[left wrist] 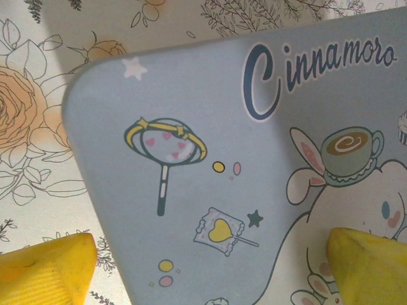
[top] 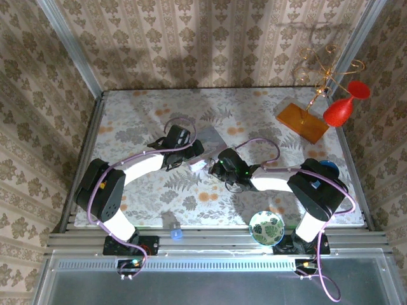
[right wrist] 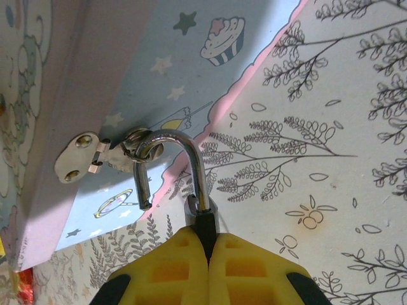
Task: Unlock a padlock with a key
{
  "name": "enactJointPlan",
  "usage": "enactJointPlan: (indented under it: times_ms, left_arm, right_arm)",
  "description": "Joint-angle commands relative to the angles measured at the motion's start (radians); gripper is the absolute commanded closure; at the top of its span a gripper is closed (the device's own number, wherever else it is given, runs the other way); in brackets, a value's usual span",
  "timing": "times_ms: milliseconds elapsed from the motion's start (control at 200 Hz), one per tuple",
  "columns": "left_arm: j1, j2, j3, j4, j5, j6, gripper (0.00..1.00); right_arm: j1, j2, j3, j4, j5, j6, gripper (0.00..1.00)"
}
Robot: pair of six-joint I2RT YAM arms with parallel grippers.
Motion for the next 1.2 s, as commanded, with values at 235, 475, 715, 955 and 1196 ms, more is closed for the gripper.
enactJointPlan:
  times_ms: [235, 475, 715, 955, 1196]
  left_arm:
    - [-0.008, 0.005, -0.023, -0.060, -0.023, 0.028, 0.07]
    - [-0.010, 0.003, -0.028, -0.061, -0.021, 0.028, 0.17]
    - [-0.011, 0.014, -0.035, -0.057, -0.014, 0.027, 0.22]
    - [-0.012, 0.020, -0.029, -0.053, -0.014, 0.024, 0.23]
    - [-0.012, 0.025, -0.022, -0.056, -0.010, 0.024, 0.24]
  right_arm:
    - [-0.025, -0.026, 0.017, -0.007, 0.062, 0.011, 1.00]
    - [-0.035, -0.052, -0.004, 0.021, 0.058, 0.013, 1.00]
    - [-0.070, -0.058, -0.022, 0.046, 0.048, 0.016, 1.00]
    - [-0.088, -0.057, -0.026, 0.066, 0.026, 0.008, 1.00]
    - [-0.112, -0.086, -0.070, 0.079, 0.003, 0.000, 1.00]
